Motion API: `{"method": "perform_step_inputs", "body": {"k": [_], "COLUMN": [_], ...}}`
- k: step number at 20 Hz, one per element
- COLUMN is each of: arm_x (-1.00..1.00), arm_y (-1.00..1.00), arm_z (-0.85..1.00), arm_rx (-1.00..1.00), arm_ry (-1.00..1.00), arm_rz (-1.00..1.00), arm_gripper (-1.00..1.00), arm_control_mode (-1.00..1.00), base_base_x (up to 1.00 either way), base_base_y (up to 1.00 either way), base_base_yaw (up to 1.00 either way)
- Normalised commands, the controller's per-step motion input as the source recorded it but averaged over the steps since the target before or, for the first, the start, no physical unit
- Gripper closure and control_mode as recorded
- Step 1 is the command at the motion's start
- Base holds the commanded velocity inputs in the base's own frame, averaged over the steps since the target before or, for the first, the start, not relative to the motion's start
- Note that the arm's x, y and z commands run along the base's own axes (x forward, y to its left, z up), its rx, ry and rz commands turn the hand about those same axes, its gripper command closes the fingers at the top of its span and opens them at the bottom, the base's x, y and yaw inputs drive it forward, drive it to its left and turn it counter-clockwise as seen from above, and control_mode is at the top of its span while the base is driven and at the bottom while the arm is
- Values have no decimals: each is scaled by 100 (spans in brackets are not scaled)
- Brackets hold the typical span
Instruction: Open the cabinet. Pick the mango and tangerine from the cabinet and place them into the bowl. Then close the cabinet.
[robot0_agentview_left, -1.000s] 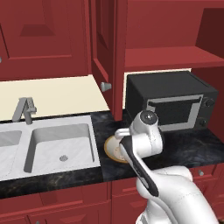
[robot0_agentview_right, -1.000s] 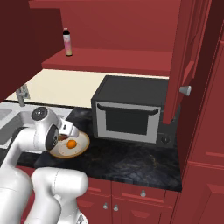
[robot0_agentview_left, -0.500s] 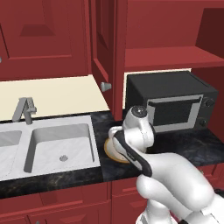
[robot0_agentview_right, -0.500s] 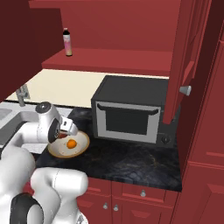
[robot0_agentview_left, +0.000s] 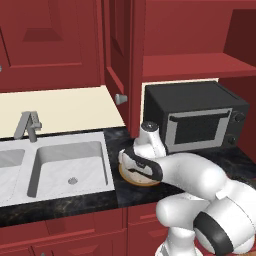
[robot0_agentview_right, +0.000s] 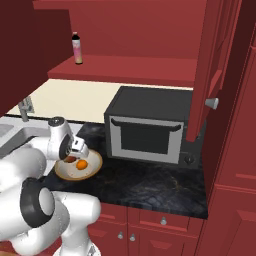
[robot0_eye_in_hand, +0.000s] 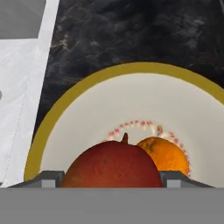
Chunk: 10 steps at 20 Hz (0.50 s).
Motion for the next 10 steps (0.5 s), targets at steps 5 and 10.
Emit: {"method": "perform_step_inputs", "body": {"k": [5, 10], "arm_x": [22, 24], "arm_y": [0, 0], "arm_z": [-31, -20], "arm_rx": [0, -3], "arm_ry": [4, 0], "arm_rz": [4, 0], "arm_gripper": [100, -100], "arm_control_mode": [-100, -100], "base_base_x": [0, 0], "base_base_y": [0, 0], "base_base_yaw": [0, 0]}}
